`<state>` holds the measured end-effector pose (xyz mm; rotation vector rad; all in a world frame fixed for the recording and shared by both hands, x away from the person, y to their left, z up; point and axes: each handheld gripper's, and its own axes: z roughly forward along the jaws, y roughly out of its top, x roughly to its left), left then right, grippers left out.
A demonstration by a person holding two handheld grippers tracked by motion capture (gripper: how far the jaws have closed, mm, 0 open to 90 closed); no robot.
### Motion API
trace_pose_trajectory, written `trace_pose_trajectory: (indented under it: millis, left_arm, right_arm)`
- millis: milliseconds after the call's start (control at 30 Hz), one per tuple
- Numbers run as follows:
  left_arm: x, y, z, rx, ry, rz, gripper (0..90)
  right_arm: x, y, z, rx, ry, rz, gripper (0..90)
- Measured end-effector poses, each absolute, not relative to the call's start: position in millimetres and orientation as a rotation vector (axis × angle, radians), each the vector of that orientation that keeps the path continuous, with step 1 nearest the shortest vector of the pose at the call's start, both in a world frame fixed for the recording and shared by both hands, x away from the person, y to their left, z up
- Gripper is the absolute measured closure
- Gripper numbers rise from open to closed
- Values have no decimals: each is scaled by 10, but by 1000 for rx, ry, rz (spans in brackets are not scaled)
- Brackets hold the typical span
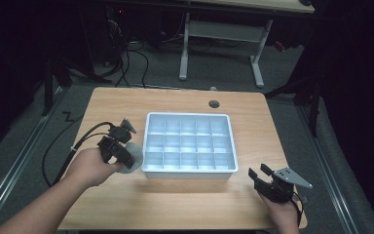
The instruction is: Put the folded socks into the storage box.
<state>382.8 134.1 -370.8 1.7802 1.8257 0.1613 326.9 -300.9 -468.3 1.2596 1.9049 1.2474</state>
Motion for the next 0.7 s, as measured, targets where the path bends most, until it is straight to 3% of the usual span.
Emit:
trace_pose_trajectory:
  millis: [333,700]
  left_arm:
    - [4054,929,-3755,1818,1813,121,693]
    - [4179,749,-3831,1823,1807,111,692]
  right_arm:
    - [3271,-3011,-4682,1256,1906,1250,442]
    - [3282,-3030,-4689,1261,1903,1256,442]
